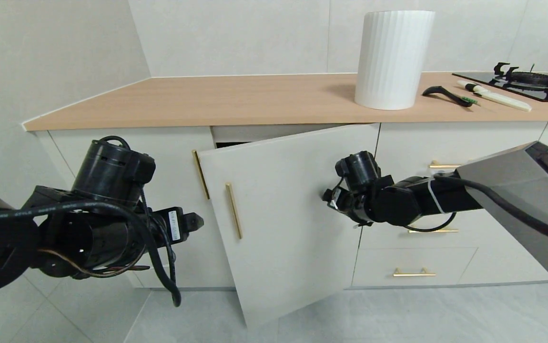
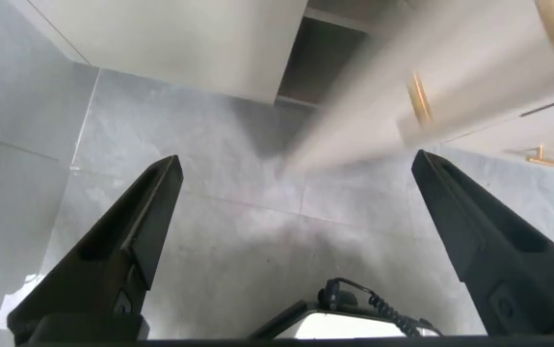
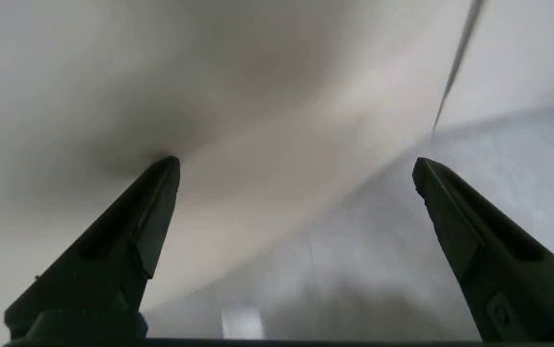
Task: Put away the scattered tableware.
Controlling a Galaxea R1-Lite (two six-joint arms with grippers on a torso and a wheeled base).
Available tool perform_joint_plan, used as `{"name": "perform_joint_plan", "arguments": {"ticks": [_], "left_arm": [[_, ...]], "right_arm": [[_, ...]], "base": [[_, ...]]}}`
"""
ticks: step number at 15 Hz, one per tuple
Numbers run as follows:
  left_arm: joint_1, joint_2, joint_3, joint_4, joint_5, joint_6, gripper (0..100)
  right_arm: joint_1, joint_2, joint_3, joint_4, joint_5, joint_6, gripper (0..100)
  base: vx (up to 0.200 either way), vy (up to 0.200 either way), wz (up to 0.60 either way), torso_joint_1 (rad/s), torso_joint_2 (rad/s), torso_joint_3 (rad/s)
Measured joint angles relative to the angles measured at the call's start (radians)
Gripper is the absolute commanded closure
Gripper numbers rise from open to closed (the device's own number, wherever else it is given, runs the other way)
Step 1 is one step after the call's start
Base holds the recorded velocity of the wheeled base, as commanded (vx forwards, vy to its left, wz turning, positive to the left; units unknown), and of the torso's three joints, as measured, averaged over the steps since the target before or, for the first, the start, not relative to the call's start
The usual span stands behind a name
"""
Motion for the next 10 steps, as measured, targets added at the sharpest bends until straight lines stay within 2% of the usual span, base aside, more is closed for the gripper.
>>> {"name": "perform_joint_plan", "arguments": {"ticks": [6,10], "left_arm": [[0.000,0.000,0.001,0.000,0.000,0.000,0],[0.000,0.000,0.001,0.000,-0.001,0.000,0]], "right_arm": [[-0.008,0.045,-0.084,-0.005,-0.063,0.065,0],[-0.030,0.090,-0.172,0.003,-0.184,0.071,0]], "base": [[0.000,0.000,0.00,0.000,0.00,0.000],[0.000,0.000,0.00,0.000,0.00,0.000]]}}
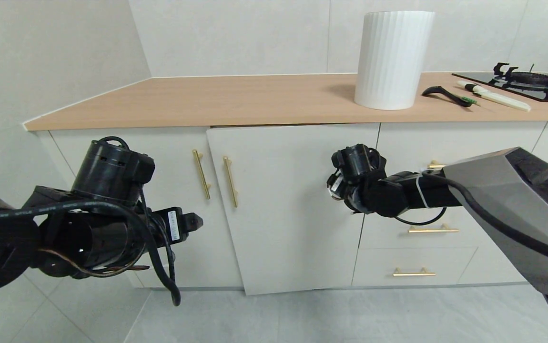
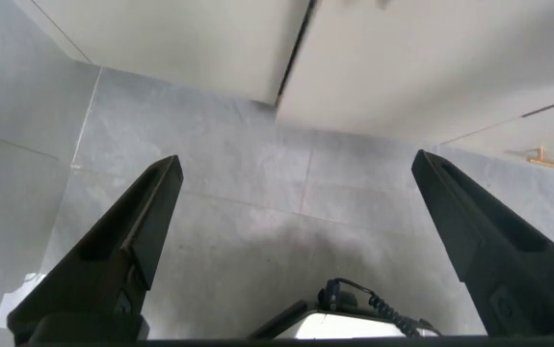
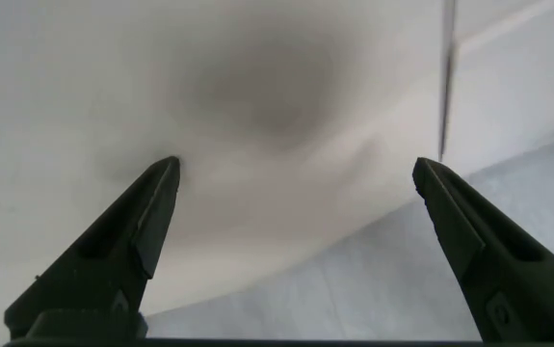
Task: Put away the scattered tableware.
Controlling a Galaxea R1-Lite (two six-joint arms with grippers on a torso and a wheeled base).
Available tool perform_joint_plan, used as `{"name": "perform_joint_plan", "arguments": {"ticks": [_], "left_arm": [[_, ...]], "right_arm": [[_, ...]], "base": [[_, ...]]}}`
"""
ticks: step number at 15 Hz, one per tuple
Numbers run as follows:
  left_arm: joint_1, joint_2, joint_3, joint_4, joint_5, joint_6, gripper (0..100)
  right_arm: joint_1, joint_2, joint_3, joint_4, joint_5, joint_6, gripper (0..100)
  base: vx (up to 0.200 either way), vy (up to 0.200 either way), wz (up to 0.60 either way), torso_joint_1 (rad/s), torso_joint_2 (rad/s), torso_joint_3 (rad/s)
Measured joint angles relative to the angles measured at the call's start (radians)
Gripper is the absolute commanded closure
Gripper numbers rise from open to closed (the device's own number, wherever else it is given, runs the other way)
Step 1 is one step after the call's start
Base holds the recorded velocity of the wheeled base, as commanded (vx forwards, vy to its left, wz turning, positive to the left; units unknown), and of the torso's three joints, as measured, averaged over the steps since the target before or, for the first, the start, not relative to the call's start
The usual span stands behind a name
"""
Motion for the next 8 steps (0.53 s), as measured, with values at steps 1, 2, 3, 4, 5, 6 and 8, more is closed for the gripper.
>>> {"name": "perform_joint_plan", "arguments": {"ticks": [1,2,3,4,5,6,8], "left_arm": [[-0.001,0.000,0.000,0.000,0.000,0.000,0],[-0.001,0.000,0.000,0.000,-0.001,0.000,0],[-0.001,0.000,0.000,0.000,0.000,0.000,0],[0.000,-0.001,0.000,0.000,0.000,0.000,0],[0.000,-0.001,0.000,0.000,0.000,0.000,0],[0.000,-0.001,0.001,0.000,0.000,0.000,0],[-0.001,-0.008,0.002,0.000,0.001,0.000,0]], "right_arm": [[-0.010,0.012,-0.015,-0.002,-0.011,0.001,0],[-0.018,0.020,-0.023,-0.003,-0.014,0.002,0],[-0.022,0.025,-0.026,-0.002,-0.017,0.004,0],[-0.025,0.029,-0.028,-0.002,-0.019,0.005,0],[-0.027,0.031,-0.028,-0.002,-0.023,0.005,0],[-0.027,0.030,-0.028,-0.001,-0.025,0.005,0],[-0.027,0.010,-0.001,0.003,-0.036,0.007,0]], "base": [[0.000,0.000,0.00,0.000,0.00,0.000],[0.000,0.000,0.00,0.000,0.00,0.000],[0.000,0.000,0.00,0.000,0.00,0.000],[0.000,0.000,0.00,0.000,0.00,0.000],[0.000,0.000,0.00,0.000,0.00,0.000],[0.000,0.000,0.00,0.000,0.00,0.000],[0.000,0.000,0.00,0.000,0.00,0.000]]}}
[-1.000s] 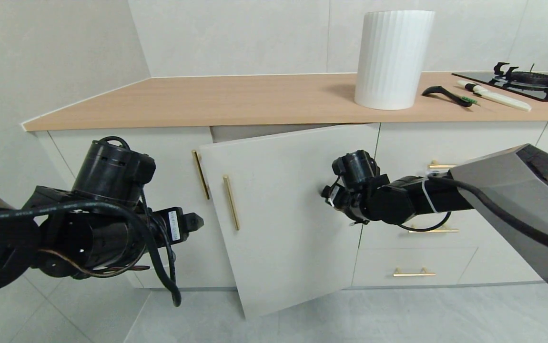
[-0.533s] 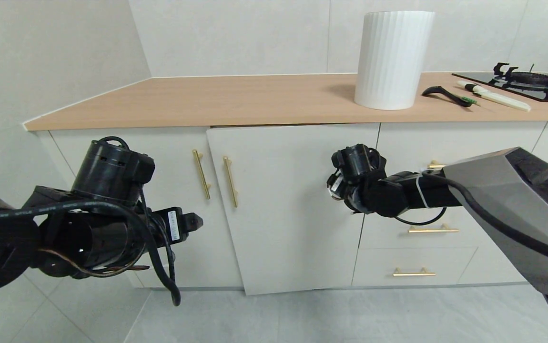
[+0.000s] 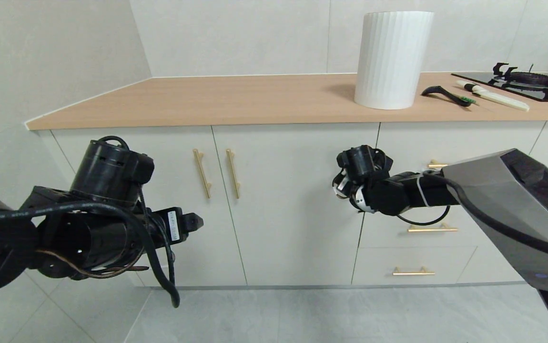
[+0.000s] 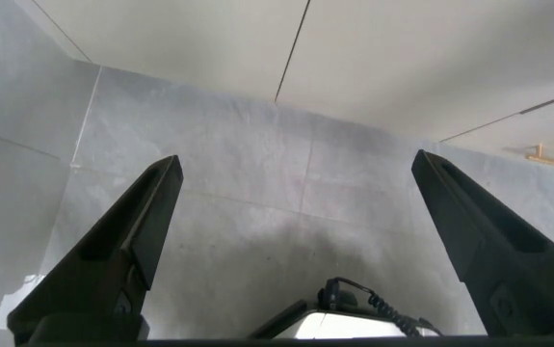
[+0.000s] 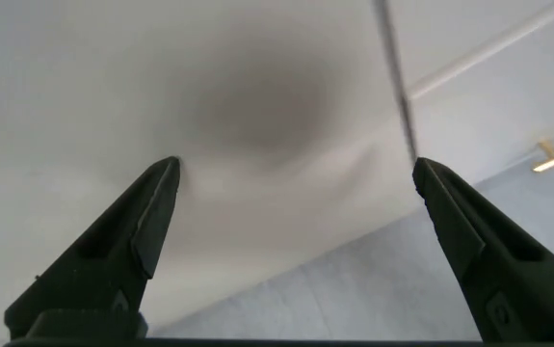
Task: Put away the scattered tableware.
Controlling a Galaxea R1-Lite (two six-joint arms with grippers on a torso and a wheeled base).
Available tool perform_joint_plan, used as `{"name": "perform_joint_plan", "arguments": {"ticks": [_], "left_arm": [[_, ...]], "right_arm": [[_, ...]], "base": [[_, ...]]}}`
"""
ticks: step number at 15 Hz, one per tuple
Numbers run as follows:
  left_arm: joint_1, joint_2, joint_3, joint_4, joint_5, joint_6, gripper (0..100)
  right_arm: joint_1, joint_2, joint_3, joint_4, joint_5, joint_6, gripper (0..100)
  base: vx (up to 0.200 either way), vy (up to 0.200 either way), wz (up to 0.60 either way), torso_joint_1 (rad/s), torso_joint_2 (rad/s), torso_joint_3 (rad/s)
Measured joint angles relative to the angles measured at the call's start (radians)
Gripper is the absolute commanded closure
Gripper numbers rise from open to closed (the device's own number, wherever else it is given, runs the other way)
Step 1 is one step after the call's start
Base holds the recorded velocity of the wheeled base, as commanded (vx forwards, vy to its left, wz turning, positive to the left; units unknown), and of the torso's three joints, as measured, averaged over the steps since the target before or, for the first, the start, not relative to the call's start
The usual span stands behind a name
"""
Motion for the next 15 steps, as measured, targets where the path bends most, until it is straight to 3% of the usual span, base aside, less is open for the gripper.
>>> {"name": "perform_joint_plan", "arguments": {"ticks": [4,8,11,13,15], "left_arm": [[0.000,-0.077,0.020,0.005,0.001,0.010,0],[-0.002,-0.327,0.152,0.006,0.005,0.063,0],[0.017,-0.608,0.300,0.012,0.015,0.154,0],[0.081,-0.814,0.380,0.048,0.019,0.222,0],[0.157,-1.021,0.436,0.128,0.015,0.259,0]], "right_arm": [[0.013,-0.178,0.165,0.005,-0.003,-0.021,0],[0.019,-0.562,0.482,0.005,-0.029,-0.090,0],[0.026,-0.947,0.783,0.005,-0.051,-0.151,0],[-0.001,-1.222,0.952,0.006,-0.060,-0.228,0],[-0.077,-1.493,1.111,0.007,-0.052,-0.321,0]], "base": [[0.000,0.000,0.00,0.000,0.00,0.000],[0.000,0.000,0.00,0.000,0.00,0.000],[0.000,0.000,0.00,0.000,0.00,0.000],[0.000,0.000,0.00,0.000,0.00,0.000],[0.000,0.000,0.00,0.000,0.00,0.000]]}}
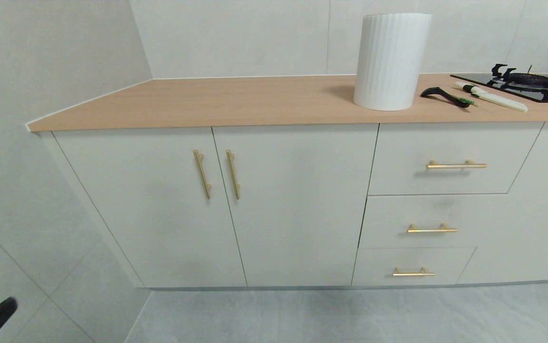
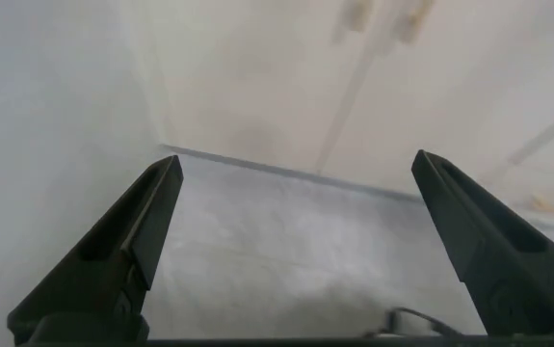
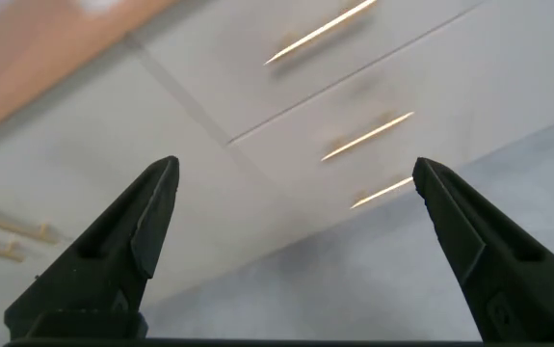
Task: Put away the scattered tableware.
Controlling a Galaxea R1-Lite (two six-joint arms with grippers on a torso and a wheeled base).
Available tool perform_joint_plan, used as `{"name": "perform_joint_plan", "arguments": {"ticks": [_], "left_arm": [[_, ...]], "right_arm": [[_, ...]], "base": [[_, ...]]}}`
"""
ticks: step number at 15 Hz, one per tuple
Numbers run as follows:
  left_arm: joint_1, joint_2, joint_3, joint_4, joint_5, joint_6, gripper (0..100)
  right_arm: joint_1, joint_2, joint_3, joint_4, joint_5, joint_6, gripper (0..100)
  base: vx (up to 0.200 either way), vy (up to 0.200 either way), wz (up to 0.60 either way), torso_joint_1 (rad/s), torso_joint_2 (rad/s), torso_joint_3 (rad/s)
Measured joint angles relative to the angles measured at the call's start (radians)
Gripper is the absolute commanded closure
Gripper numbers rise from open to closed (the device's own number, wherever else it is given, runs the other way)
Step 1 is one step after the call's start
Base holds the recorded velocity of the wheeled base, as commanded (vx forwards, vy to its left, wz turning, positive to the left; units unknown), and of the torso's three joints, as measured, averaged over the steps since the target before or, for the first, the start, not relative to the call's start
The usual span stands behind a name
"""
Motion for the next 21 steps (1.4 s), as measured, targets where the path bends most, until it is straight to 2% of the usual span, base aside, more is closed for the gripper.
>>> {"name": "perform_joint_plan", "arguments": {"ticks": [3,6,7,8,10,11,12,13,14,15,16,18,20,21], "left_arm": [[0.126,-0.272,0.063,0.116,-0.049,0.026,0],[0.238,-0.460,0.131,0.150,-0.076,0.034,0],[0.254,-0.494,0.161,0.149,-0.060,0.062,0],[0.262,-0.516,0.184,0.146,-0.051,0.103,0],[0.268,-0.541,0.259,0.089,-0.049,0.250,0],[0.269,-0.547,0.307,-0.005,-0.053,0.289,0],[0.269,-0.551,0.365,-0.172,-0.086,0.312,0],[0.269,-0.553,0.414,-0.268,-0.135,0.319,0],[0.270,-0.554,0.440,-0.282,-0.199,0.304,0],[0.270,-0.555,0.461,-0.244,-0.283,0.283,0],[0.270,-0.556,0.471,-0.224,-0.330,0.279,0],[0.270,-0.556,0.480,-0.219,-0.337,0.281,0],[0.269,-0.556,0.482,-0.219,-0.334,0.254,0],[0.269,-0.556,0.483,-0.220,-0.333,0.252,0]], "right_arm": [[-0.130,-0.345,0.201,0.015,0.078,-0.114,0],[-0.209,-0.567,0.325,0.037,0.121,-0.157,0],[-0.217,-0.628,0.363,0.047,0.132,-0.172,0],[-0.222,-0.680,0.404,0.056,0.137,-0.197,0],[-0.231,-0.748,0.486,0.057,0.096,-0.250,0],[-0.233,-0.765,0.498,0.055,0.091,-0.272,0],[-0.236,-0.777,0.505,0.054,0.090,-0.326,0],[-0.243,-0.786,0.508,0.053,0.091,-0.360,0],[-0.253,-0.791,0.510,0.053,0.090,-0.384,0],[-0.268,-0.796,0.511,0.053,0.088,-0.425,0],[-0.285,-0.798,0.511,0.053,0.085,-0.476,0],[-0.326,-0.806,0.513,0.055,0.089,-0.507,0],[-0.397,-0.834,0.543,0.054,0.101,-0.559,0],[-0.409,-0.852,0.577,0.044,0.111,-0.572,0]], "base": [[0.000,0.000,0.00,0.000,0.00,0.000],[0.000,0.000,0.00,0.000,0.00,0.000],[0.000,0.000,0.00,0.000,0.00,0.000],[0.000,0.000,0.00,0.000,0.00,0.000],[0.000,0.000,0.00,0.000,0.00,0.000],[0.000,0.000,0.00,0.000,0.00,0.000],[0.000,0.000,0.00,0.000,0.00,0.000],[0.000,0.000,0.00,0.000,0.00,0.000],[0.000,0.000,0.00,0.000,0.00,0.000],[0.000,0.000,0.00,0.000,0.00,0.000],[0.000,0.000,0.00,0.000,0.00,0.000],[0.000,0.000,0.00,0.000,0.00,0.000],[0.000,0.000,0.00,0.000,0.00,0.000],[0.000,0.000,0.00,0.000,0.00,0.000]]}}
